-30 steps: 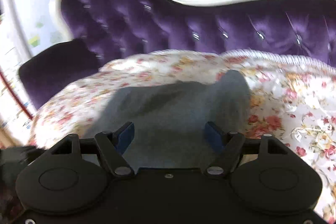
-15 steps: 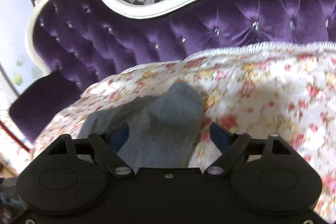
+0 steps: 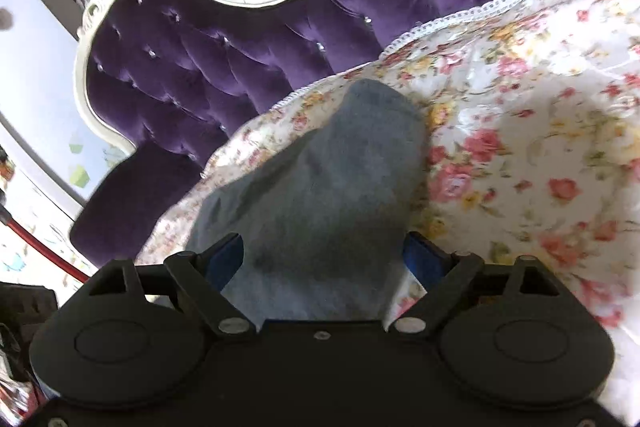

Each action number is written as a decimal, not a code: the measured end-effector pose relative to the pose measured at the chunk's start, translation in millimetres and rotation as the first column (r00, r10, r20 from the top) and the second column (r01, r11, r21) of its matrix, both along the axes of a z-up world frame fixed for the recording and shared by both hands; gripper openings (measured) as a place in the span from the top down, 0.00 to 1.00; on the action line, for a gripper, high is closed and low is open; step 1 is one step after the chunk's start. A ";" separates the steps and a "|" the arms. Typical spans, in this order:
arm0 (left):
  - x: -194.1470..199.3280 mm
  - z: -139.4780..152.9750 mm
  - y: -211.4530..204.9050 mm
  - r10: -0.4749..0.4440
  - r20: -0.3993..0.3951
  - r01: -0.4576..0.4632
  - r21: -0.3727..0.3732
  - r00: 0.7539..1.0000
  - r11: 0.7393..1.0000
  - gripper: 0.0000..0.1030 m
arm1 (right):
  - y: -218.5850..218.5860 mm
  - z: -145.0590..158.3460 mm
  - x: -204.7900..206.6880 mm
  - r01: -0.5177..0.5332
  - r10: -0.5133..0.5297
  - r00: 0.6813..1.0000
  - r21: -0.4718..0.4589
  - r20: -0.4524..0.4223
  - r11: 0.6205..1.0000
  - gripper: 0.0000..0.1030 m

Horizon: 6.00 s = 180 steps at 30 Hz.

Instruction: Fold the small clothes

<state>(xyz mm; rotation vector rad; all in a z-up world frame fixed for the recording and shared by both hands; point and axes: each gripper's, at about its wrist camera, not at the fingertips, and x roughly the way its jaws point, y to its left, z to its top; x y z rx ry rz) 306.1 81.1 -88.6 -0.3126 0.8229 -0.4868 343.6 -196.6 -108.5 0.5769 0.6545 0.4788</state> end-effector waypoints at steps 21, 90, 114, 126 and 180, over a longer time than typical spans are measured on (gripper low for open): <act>-51.9 17.7 14.6 -0.123 -0.113 0.086 -0.287 0.986 0.954 0.69 | 10.4 38.8 -64.4 0.059 -0.060 0.997 -0.025 -0.054 0.998 0.60; -295.0 49.6 -2.7 0.063 0.332 -0.143 0.222 0.941 0.965 0.00 | 67.5 74.1 -348.5 0.390 -0.269 0.908 -0.409 0.322 0.825 0.00; -364.7 73.6 -23.9 0.103 0.389 -0.262 0.382 0.916 0.886 0.00 | 105.6 67.2 -420.1 0.365 -0.315 0.931 -0.485 0.185 0.795 0.00; -367.6 66.9 -24.1 0.121 0.317 -0.259 0.442 0.941 0.859 0.01 | 109.1 69.0 -434.9 0.417 -0.403 0.904 -0.511 0.144 0.752 0.01; -357.5 42.6 -22.8 0.180 0.147 -0.227 0.428 0.973 0.875 0.01 | 119.5 56.4 -427.7 0.290 -0.316 0.949 -0.453 0.020 0.843 0.01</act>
